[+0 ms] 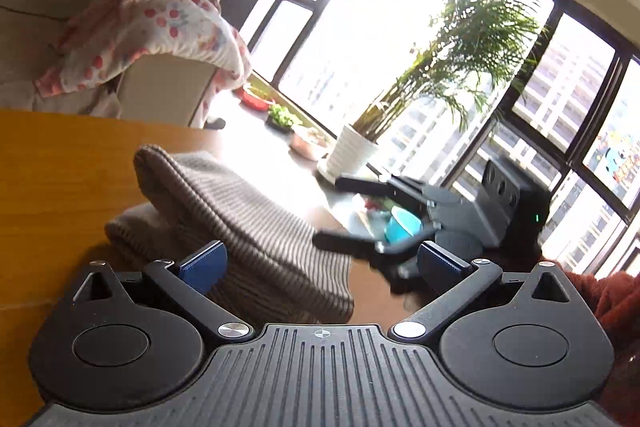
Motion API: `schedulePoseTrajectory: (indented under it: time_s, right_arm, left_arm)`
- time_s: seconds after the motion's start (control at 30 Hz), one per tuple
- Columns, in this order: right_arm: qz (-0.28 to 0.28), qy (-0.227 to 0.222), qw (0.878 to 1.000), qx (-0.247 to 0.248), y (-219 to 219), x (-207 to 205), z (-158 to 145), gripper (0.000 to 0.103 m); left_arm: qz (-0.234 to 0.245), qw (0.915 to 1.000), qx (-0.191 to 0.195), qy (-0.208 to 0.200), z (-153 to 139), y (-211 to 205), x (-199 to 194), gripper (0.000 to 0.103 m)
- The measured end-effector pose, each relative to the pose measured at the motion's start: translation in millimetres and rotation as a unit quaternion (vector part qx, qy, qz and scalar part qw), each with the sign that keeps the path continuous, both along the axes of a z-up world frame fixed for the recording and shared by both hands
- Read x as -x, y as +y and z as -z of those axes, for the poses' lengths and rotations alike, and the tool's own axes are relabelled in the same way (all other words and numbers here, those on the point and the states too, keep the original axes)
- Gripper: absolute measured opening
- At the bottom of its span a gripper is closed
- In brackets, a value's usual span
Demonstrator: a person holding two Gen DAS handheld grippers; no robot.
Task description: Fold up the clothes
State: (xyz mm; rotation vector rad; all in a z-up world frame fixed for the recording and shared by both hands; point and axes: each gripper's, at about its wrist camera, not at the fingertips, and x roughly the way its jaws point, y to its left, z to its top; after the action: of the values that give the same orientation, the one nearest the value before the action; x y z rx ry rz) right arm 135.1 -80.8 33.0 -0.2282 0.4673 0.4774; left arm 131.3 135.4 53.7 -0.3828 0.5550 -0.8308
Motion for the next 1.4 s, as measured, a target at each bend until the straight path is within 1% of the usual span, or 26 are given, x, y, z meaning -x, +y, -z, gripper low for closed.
schedulePoseTrajectory:
  time_s: [0.03, 0.1, 0.17, 0.27, 0.3, 0.37, 0.43, 0.47, 0.53, 0.57, 0.67, 0.77, 0.87, 0.9, 0.97, 1.03, 1.1, 1.17, 1.2, 1.23, 1.27, 1.3, 1.33, 1.4]
  right_arm:
    - [-0.008, 0.019, 1.000, 0.004, 6, 1, 11, 0.098]
    - [-0.006, 0.054, 0.998, -0.012, 11, 1, 30, 0.100]
    - [-0.006, 0.054, 0.999, 0.000, 13, 5, 37, 0.100]
    - [-0.007, 0.041, 0.999, 0.030, 15, 12, 42, 0.100]
    - [-0.008, 0.037, 0.998, 0.040, 15, 15, 43, 0.100]
    - [-0.009, 0.028, 0.998, 0.060, 16, 20, 47, 0.100]
    - [-0.010, 0.019, 0.997, 0.080, 18, 25, 50, 0.100]
    - [-0.011, 0.014, 0.996, 0.090, 18, 27, 51, 0.100]
    - [-0.012, 0.005, 0.994, 0.109, 20, 31, 54, 0.101]
    - [-0.013, 0.004, 0.994, 0.109, 20, 33, 52, 0.102]
    - [-0.014, 0.004, 0.996, 0.092, 17, 36, 39, 0.103]
    - [-0.011, 0.003, 0.999, 0.049, 12, 41, 21, 0.103]
    - [-0.010, -0.012, 1.000, 0.003, 15, 52, 8, 0.103]
    - [-0.011, -0.023, 1.000, -0.005, 20, 56, 6, 0.103]
    - [-0.011, -0.050, 0.999, -0.003, 36, 63, 7, 0.102]
    - [-0.012, -0.064, 0.998, 0.020, 58, 61, 15, 0.095]
    - [-0.017, -0.062, 0.997, 0.050, 79, 50, 28, 0.084]
    - [-0.013, -0.075, 0.993, 0.089, 91, 46, 40, 0.079]
    - [-0.004, -0.089, 0.990, 0.109, 94, 46, 45, 0.069]
    - [0.005, -0.097, 0.989, 0.115, 93, 46, 45, 0.061]
    - [0.014, -0.100, 0.989, 0.111, 89, 46, 42, 0.052]
    - [0.024, -0.101, 0.990, 0.098, 83, 48, 38, 0.052]
    - [0.036, -0.101, 0.991, 0.085, 77, 50, 34, 0.052]
    - [0.038, -0.097, 0.992, 0.077, 70, 52, 33, 0.053]
  left_arm:
    - [-0.018, 0.9998, 0.011, -0.008, -6, 1, -8, 0.103]
    - [-0.050, 0.9981, 0.030, -0.017, -15, 1, -25, 0.103]
    - [-0.067, 0.9965, 0.050, -0.005, -15, -3, -47, 0.103]
    - [-0.087, 0.9943, 0.045, 0.044, -1, -13, -88, 0.103]
    - [-0.095, 0.9922, 0.036, 0.072, 11, -15, -95, 0.103]
    - [-0.112, 0.9856, 0.019, 0.125, 36, -17, -109, 0.103]
    - [-0.114, 0.9846, 0.015, 0.131, 54, -14, -106, 0.103]
    - [-0.115, 0.9865, 0.012, 0.117, 54, -13, -100, 0.103]
    - [-0.118, 0.9867, 0.006, 0.111, 48, -11, -92, 0.103]
    - [-0.122, 0.9864, 0.008, 0.110, 44, -8, -89, 0.103]
    - [-0.152, 0.9834, 0.019, 0.097, 28, 15, -63, 0.103]
    - [-0.185, 0.9783, 0.016, 0.091, 26, 34, -43, 0.103]
    - [-0.209, 0.9722, 0.018, 0.105, 36, 48, -23, 0.103]
    - [-0.214, 0.9704, 0.021, 0.110, 40, 50, -17, 0.103]
    - [-0.221, 0.9674, 0.027, 0.120, 46, 54, -6, 0.099]
    - [-0.222, 0.9663, 0.033, 0.126, 49, 54, 1, 0.085]
    - [-0.222, 0.9662, 0.034, 0.127, 51, 53, 7, 0.084]
    - [-0.222, 0.9674, 0.022, 0.120, 50, 51, 13, 0.076]
    - [-0.222, 0.9681, 0.014, 0.115, 49, 50, 16, 0.070]
    - [-0.223, 0.9687, 0.009, 0.110, 47, 49, 19, 0.065]
    - [-0.222, 0.9692, 0.007, 0.107, 47, 50, 22, 0.062]
    - [-0.219, 0.9697, 0.007, 0.107, 47, 50, 24, 0.058]
    - [-0.217, 0.9702, 0.008, 0.108, 47, 50, 26, 0.057]
    - [-0.212, 0.9704, 0.012, 0.115, 51, 47, 24, 0.057]
